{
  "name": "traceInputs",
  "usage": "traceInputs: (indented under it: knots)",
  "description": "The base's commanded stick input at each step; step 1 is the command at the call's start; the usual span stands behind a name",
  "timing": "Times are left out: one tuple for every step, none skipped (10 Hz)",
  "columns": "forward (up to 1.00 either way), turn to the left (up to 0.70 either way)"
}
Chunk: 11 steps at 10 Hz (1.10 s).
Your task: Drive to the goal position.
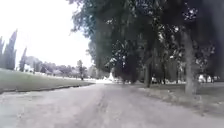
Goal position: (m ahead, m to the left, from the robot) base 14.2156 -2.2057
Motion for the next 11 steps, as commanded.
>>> traceInputs:
  knots:
    - [1.0,0.0]
    - [1.0,0.0]
    - [1.0,0.0]
    - [1.0,0.0]
    - [1.0,0.0]
    - [1.0,0.0]
    - [1.0,0.0]
    - [1.0,0.0]
    - [1.0,0.0]
    - [1.0,0.0]
    - [1.0,0.0]
